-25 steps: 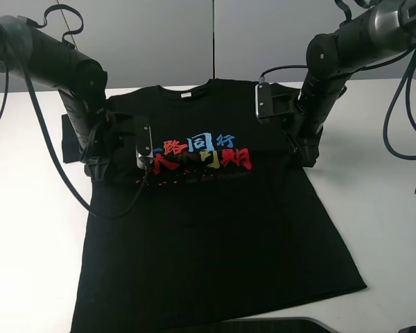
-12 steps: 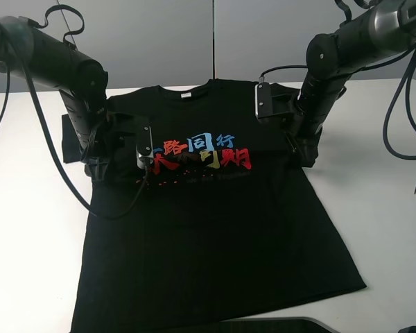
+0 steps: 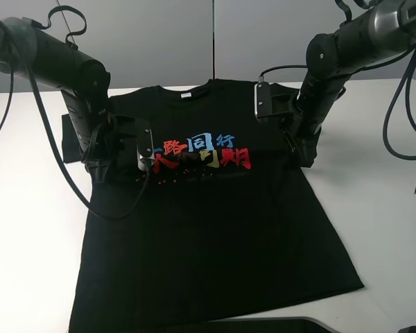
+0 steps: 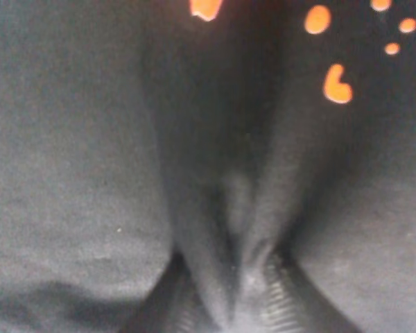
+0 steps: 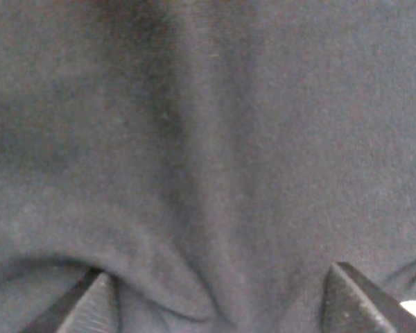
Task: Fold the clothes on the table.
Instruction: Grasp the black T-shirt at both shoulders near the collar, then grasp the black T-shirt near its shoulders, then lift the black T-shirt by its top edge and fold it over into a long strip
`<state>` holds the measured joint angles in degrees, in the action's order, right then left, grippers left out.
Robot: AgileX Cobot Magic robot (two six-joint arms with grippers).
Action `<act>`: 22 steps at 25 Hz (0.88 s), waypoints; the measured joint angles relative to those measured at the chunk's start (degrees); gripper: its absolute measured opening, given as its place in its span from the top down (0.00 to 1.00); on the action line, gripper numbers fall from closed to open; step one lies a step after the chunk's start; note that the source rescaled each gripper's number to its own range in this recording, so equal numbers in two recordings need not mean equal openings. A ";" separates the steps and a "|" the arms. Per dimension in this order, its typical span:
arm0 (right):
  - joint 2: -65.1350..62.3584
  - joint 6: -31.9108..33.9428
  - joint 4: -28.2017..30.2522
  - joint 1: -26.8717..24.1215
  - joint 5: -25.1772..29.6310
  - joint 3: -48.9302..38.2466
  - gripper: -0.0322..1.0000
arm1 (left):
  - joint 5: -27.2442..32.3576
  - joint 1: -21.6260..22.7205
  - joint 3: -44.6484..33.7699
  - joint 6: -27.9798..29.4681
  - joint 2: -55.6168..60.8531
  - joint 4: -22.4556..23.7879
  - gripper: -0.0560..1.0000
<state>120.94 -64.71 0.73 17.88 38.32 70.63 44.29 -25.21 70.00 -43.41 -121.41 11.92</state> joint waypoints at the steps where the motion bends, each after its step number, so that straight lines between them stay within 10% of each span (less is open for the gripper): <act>1: 0.17 -0.11 0.00 0.00 0.32 0.00 0.36 | -0.25 0.00 0.00 0.23 -0.12 0.34 0.78; 8: 2.28 -0.20 -1.32 0.00 3.75 0.59 0.92 | -2.55 0.00 0.00 3.39 -0.35 4.06 0.95; 22: -2.29 1.12 0.17 0.00 -2.77 -0.04 0.97 | -5.11 0.00 -0.33 10.35 1.46 8.52 0.95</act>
<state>118.65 -63.59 0.90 17.88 35.55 70.60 39.18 -25.21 69.67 -33.06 -119.95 20.44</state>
